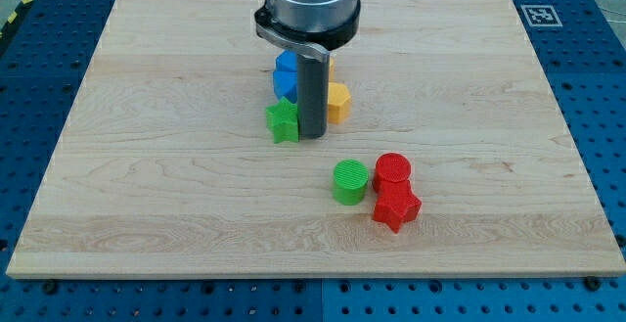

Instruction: Drag the green circle into the yellow hexagon

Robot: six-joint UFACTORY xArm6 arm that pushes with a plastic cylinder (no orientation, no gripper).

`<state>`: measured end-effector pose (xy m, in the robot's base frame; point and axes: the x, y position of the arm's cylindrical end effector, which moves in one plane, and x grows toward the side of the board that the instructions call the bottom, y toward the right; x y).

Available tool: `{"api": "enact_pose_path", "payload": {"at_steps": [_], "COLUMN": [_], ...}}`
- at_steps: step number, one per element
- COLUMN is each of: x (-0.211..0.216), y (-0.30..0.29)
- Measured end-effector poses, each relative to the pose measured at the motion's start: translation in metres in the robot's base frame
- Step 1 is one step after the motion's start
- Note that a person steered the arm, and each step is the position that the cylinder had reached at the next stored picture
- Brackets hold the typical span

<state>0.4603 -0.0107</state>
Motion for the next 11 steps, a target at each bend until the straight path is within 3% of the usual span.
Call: {"api": "enact_pose_path", "payload": {"at_steps": [2, 4, 6, 8, 11], "x": [0.017, 0.074, 0.131, 0.096, 0.029], "y": [-0.011, -0.027, 0.022, 0.055, 0.054]}}
